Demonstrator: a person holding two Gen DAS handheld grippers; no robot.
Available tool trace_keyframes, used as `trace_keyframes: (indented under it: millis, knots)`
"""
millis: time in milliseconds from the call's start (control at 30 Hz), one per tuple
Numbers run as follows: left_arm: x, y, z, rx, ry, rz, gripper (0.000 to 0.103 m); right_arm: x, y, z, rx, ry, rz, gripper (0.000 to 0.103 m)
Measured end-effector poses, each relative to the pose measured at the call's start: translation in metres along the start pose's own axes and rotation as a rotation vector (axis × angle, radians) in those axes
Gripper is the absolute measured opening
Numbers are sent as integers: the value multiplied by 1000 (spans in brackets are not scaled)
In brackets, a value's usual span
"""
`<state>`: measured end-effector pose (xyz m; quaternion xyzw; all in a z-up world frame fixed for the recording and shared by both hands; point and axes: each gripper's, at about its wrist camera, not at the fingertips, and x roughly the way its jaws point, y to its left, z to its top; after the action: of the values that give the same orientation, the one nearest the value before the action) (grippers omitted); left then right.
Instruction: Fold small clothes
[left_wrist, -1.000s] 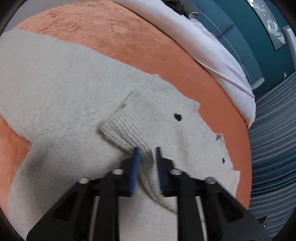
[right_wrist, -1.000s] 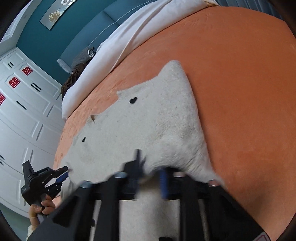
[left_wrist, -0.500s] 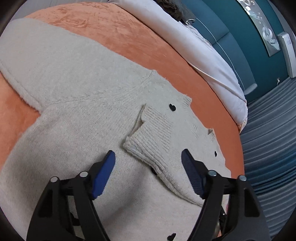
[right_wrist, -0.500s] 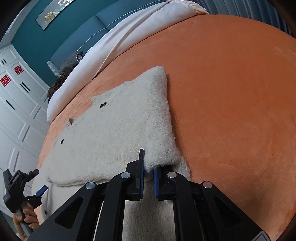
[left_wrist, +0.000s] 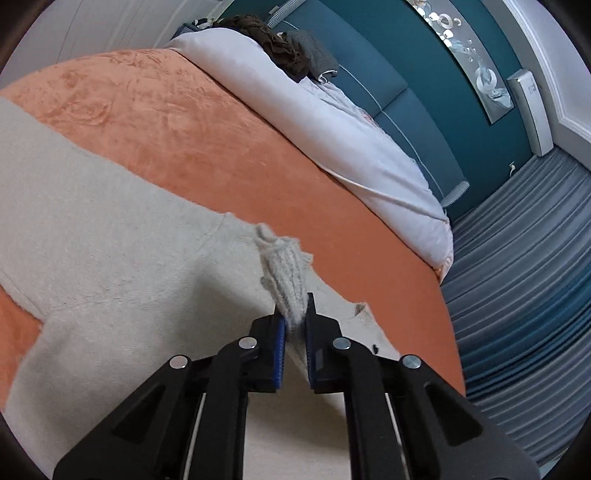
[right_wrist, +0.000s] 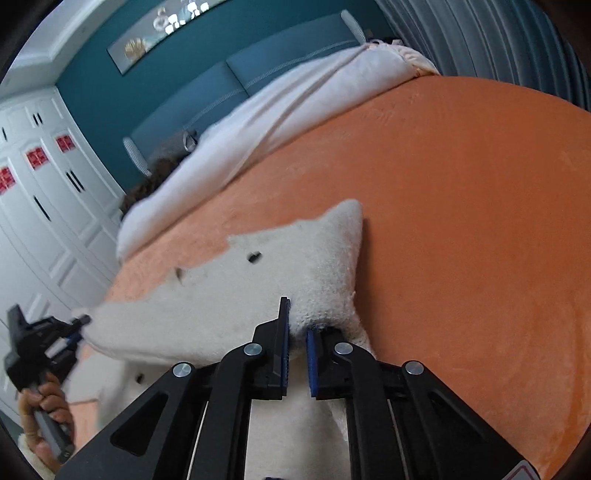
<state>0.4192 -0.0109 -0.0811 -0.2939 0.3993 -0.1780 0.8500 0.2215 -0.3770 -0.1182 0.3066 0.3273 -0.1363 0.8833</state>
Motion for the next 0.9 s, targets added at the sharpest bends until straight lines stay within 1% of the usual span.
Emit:
trace_keyframes:
  millis: [33, 67, 100, 133, 200, 233, 267, 333, 400, 467, 500, 533, 567, 600, 633, 667, 700, 733, 767, 800, 867, 900]
  knots:
    - [13, 11, -8, 3, 50, 42, 8, 21, -9, -7, -2, 86, -65, 7]
    - [29, 25, -18, -14, 116, 80, 8, 34, -18, -13, 17, 140, -82, 6]
    - [41, 37, -26, -36, 169, 111, 8, 35, -23, -14, 37, 138, -59, 6]
    - [48, 50, -37, -58, 190, 120, 8, 31, -24, -11, 46, 129, -47, 6]
    - [44, 55, -44, -58, 153, 86, 9, 20, -23, -5, 55, 122, -30, 8]
    - [43, 54, -45, -55, 151, 83, 9, 11, -22, -4, 47, 108, -12, 8]
    - [43, 53, -45, -47, 150, 85, 10, 3, -20, -5, 30, 96, -13, 10]
    - [43, 52, -44, -33, 155, 88, 10, -19, -13, -6, -4, 47, -48, 11]
    - [43, 48, -42, -26, 158, 90, 10, -43, -1, -2, -44, -49, -61, 14]
    - [44, 47, -42, -18, 157, 96, 10, -48, 11, 6, -81, -87, -61, 14]
    - [45, 46, -42, -18, 154, 98, 10, -39, 16, 11, -102, -69, -56, 14]
    - [44, 48, -43, -23, 150, 98, 10, -18, 17, 13, -129, -21, -87, 14]
    - [43, 48, -44, -31, 148, 96, 10, 5, 14, 12, -140, 35, -137, 14]
    - [42, 50, -44, -41, 148, 91, 11, 26, 9, 6, -135, 114, -171, 10]
    - [38, 51, -43, -58, 152, 82, 12, 44, 1, 0, -122, 183, -189, 2]
    - [31, 53, -40, -81, 153, 65, 17, 45, 0, -5, -121, 154, -186, 3]
    - [22, 57, -36, -92, 144, 54, 28, 39, 7, -5, -146, 131, -203, 7]
    - [4, 63, -29, -95, 105, 55, 36, 33, 15, -5, -166, 114, -202, 12]
    - [-11, 70, -22, -96, 69, 59, 52, 28, 22, -7, -174, 95, -178, 18]
    - [-33, 83, -12, -101, 15, 78, 62, 21, 29, -11, -185, 81, -140, 18]
    - [-67, 115, 9, -137, -56, 132, 68, 13, 44, -22, -219, 73, -89, 18]
    - [-81, 136, 21, -167, -77, 171, 70, 12, 49, -29, -235, 74, -74, 19]
